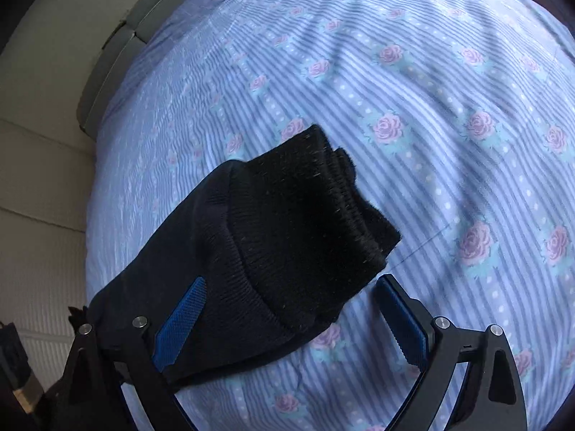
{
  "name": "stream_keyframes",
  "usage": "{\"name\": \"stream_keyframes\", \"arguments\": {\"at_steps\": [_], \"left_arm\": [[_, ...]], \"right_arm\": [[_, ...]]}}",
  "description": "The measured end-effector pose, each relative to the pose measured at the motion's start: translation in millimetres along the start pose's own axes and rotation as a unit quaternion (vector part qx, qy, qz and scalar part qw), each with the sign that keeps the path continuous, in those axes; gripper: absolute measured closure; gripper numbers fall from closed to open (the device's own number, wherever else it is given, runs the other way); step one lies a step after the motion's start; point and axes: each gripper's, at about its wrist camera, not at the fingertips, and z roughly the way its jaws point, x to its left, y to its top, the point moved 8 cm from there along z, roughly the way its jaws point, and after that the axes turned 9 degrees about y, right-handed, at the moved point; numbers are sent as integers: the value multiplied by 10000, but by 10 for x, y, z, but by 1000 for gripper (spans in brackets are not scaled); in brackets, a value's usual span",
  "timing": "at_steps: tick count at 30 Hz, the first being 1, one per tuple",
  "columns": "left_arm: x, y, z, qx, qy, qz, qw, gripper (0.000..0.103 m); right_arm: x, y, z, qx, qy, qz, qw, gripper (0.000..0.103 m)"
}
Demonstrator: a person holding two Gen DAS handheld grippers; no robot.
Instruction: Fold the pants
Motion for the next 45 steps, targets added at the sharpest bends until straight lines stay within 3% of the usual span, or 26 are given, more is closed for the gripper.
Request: {"name": "stream_keyframes", "arguments": {"at_steps": [3,5,7,10,13,17,19,22,24,27,29,32,35,42,45], "left_arm": [[2,-22,96,59,-18,-43,10000,60],[21,-27,179,169,-48,-130,9998,60],[45,-6,218,182,-98,-231,9995,60],[14,-50,311,381,-300,-300,9984,61],[0,-211,507,735,-414,-384,9957,68],[-30,-319,632,796,-489,-579,9939,68],[-78,-327,640,783,-346,-430,9954,68],[-91,-281,550,876,-144,-201,9958,68],[2,-218,282,722,-139,-443,9963,69],[284,-174,-304,109,-183,-895,9958,64],[535,-231,-657,-275,-108,-1062,9939,54],[1023,-380,-991,-558,332,-1139,9914,52],[1392,-577,-1221,-675,498,-1295,9880,52],[2345,-1024,-1383,-658,64,-1409,9878,52],[2626,-1164,-1343,-690,46,-1302,9891,52]], "right_arm": [[-141,134,24,-148,333,573,9977,12],[-160,147,130,14,409,610,9973,29],[-115,137,180,127,428,479,9979,54],[-11,137,152,173,277,209,9992,63],[139,150,-12,21,95,-97,9999,65],[295,144,-174,-17,-38,-456,9990,65],[320,133,-223,27,-73,-525,9986,65],[394,132,-321,63,-56,-554,9984,65],[500,128,-407,70,-136,-697,9975,65],[754,140,-554,-25,-191,-1068,9941,65],[1009,125,-655,-108,-273,-1433,9893,65],[1421,64,-733,-214,-483,-1947,9794,65],[1873,-110,-775,-348,-568,-2457,9671,65],[2758,-678,-651,-581,-1140,-3118,9415,65],[3137,-930,-366,-576,-1494,-3557,9208,65]]}}
